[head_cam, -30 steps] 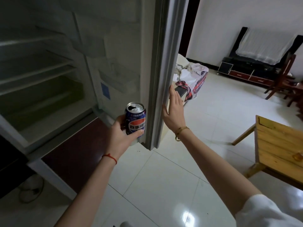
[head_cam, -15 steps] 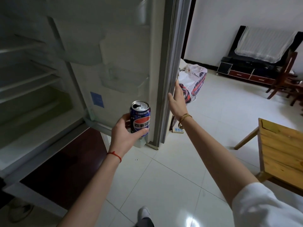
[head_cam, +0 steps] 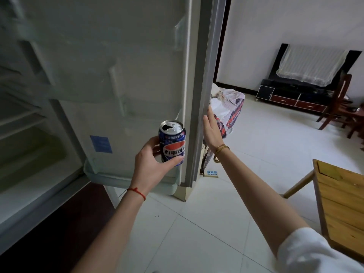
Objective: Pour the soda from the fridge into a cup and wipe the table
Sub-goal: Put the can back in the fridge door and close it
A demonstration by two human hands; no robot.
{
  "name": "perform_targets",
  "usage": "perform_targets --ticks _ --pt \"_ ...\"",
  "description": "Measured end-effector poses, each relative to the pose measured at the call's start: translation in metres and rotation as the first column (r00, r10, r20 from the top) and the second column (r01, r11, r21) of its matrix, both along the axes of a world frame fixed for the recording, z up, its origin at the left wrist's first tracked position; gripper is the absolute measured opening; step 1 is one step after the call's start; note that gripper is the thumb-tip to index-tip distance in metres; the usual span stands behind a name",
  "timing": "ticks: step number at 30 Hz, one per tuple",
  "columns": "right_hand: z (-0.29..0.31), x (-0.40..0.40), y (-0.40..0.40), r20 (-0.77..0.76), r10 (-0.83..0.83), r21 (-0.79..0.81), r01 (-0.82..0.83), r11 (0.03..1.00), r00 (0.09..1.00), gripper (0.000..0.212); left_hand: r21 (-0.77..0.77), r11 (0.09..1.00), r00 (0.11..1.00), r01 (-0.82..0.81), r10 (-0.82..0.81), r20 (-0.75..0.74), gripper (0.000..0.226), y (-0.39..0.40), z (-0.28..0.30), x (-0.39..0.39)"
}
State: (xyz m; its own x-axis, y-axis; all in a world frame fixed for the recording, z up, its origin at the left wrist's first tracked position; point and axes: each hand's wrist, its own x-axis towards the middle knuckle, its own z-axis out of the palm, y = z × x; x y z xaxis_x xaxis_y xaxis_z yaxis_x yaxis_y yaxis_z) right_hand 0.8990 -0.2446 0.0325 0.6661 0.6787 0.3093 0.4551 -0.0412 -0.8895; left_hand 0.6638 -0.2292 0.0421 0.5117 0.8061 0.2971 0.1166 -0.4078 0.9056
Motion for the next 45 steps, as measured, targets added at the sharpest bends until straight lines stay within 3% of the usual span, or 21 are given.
perform_targets --ticks 5,10,18,30,34,38,45 --pt "0.004 0.024 0.025 -0.053 0.02 0.044 -0.018 0.999 0.998 0.055 0.056 0.998 0.999 0.033 -0.035 0.04 0.071 0.018 0.025 0.021" --pt "0.009 0.044 0.045 -0.098 0.041 0.075 -0.034 0.997 0.994 0.055 0.135 0.991 0.998 0.011 -0.019 0.062 0.066 0.04 0.06 0.04" --pt "0.008 0.083 0.077 -0.094 0.103 0.08 -0.096 0.992 0.99 0.057 0.243 0.955 0.986 -0.167 0.163 0.036 0.062 0.092 0.103 0.08" --pt "0.002 0.117 0.096 -0.082 0.191 0.145 -0.178 0.973 0.978 0.053 0.129 0.973 0.944 -0.191 0.218 -0.248 0.065 0.151 0.08 0.119" --pt "-0.001 0.12 0.102 -0.108 0.188 0.174 -0.168 0.97 0.976 0.051 0.077 0.981 0.94 -0.179 0.193 -0.28 0.062 0.152 0.082 0.123" --pt "-0.006 0.123 0.107 -0.114 0.163 0.173 -0.142 0.975 0.98 0.058 0.016 0.985 0.939 -0.172 0.169 -0.3 0.077 0.151 0.086 0.125" --pt "-0.003 0.127 0.1 -0.089 0.176 0.193 -0.156 0.969 0.98 0.046 -0.028 0.978 0.928 -0.207 0.187 -0.322 0.08 0.147 0.087 0.126"
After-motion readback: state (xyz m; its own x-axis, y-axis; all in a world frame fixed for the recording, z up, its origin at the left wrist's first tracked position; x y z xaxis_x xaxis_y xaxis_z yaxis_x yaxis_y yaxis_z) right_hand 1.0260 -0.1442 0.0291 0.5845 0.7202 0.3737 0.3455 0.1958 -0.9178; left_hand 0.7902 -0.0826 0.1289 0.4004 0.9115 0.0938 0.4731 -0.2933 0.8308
